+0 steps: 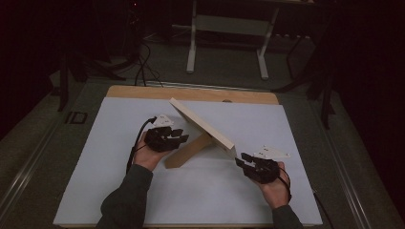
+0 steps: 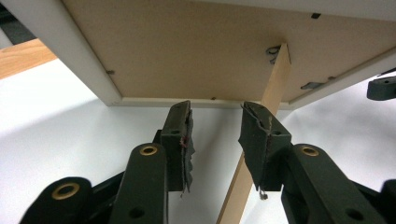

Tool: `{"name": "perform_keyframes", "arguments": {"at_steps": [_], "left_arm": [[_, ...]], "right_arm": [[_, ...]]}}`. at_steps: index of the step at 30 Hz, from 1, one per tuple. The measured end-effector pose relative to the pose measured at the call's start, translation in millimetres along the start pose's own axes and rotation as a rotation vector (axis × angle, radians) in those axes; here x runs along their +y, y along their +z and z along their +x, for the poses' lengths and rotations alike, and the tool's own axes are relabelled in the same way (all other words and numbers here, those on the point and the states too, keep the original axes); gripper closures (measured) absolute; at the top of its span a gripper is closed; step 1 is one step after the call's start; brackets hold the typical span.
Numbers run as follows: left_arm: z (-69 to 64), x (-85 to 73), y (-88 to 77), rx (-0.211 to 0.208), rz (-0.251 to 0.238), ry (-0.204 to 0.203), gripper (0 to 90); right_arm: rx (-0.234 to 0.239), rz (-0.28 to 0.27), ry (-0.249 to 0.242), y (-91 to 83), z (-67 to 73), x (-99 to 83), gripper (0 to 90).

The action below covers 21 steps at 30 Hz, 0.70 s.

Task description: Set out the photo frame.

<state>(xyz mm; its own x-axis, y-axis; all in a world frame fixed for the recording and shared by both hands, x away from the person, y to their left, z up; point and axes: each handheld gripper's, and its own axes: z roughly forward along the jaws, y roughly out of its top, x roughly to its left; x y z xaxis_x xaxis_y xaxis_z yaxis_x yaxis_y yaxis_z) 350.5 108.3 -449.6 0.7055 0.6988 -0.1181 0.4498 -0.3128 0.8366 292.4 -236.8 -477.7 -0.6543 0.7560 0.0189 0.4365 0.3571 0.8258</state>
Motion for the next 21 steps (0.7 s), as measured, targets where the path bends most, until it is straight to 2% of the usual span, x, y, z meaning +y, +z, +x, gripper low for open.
{"name": "perform_keyframes", "arguments": {"at_steps": [2,3,4,5,6,13,16,21], "left_arm": [[-0.1,1.6,1.0,0.0,0.001,-0.001,65.0],[-0.1,1.6,1.0,0.0,0.001,-0.001,65.9],[-0.4,2.6,2.5,0.007,0.003,-0.011,68.7],[-0.4,2.9,3.2,0.005,0.005,-0.015,68.7],[-0.6,3.1,3.8,0.006,0.006,-0.018,70.6],[1.0,7.1,6.6,0.017,-0.007,-0.041,78.4],[-0.2,9.9,8.8,0.043,-0.006,-0.03,89.7],[-1.2,15.2,14.7,0.049,-0.009,-0.041,90.0]], "right_arm": [[-0.003,0.002,0.005,0.0,-1.3,-0.2,73.2],[-0.003,0.002,0.005,0.0,-1.3,-0.2,73.2],[-0.033,0.0,0.013,1.8,-4.1,0.1,82.9],[-0.033,0.0,0.013,1.8,-4.1,0.1,82.9],[-0.05,-0.004,0.024,3.9,-6.0,0.8,87.6],[-0.073,-0.02,0.054,11.0,-10.8,3.2,89.9],[-0.075,-0.023,0.065,15.4,-12.1,4.4,90.0],[-0.076,-0.024,0.086,22.7,-14.5,5.2,90.0]]}}
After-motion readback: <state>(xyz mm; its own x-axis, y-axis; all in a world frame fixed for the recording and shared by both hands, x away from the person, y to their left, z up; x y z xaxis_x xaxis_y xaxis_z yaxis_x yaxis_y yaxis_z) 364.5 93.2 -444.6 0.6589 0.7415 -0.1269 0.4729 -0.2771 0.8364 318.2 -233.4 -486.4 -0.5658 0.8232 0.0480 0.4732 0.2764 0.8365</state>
